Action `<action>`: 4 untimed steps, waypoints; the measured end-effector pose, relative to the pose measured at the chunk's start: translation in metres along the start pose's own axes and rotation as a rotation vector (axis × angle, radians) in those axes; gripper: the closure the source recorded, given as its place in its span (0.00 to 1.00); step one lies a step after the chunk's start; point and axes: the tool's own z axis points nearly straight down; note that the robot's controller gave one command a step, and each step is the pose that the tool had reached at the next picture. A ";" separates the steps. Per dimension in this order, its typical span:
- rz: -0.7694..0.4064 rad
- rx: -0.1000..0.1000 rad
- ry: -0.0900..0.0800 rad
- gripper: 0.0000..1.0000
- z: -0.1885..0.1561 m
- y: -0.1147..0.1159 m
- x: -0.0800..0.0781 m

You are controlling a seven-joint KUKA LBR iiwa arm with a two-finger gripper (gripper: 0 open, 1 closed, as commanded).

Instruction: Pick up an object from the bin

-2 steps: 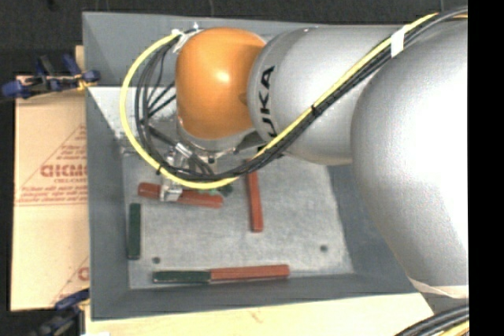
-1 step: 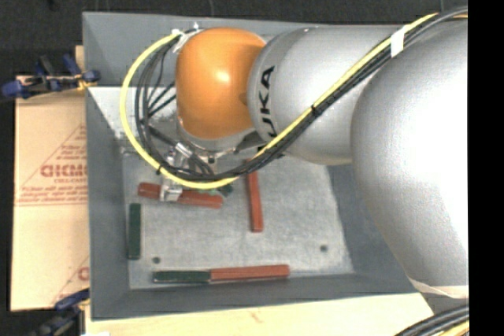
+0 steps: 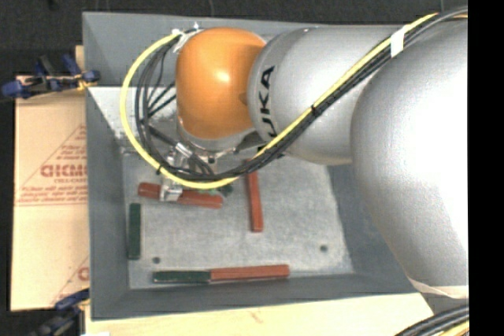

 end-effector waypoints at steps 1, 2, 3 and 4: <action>0.001 0.000 0.000 1.00 0.000 0.000 0.000; 0.001 0.000 0.000 1.00 0.000 0.000 0.000; 0.002 0.000 0.000 1.00 0.000 0.000 0.000; 0.002 0.000 0.000 1.00 0.000 0.000 0.000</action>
Offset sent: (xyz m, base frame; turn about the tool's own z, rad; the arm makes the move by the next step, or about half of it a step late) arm 0.0000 0.0000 0.0000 0.0000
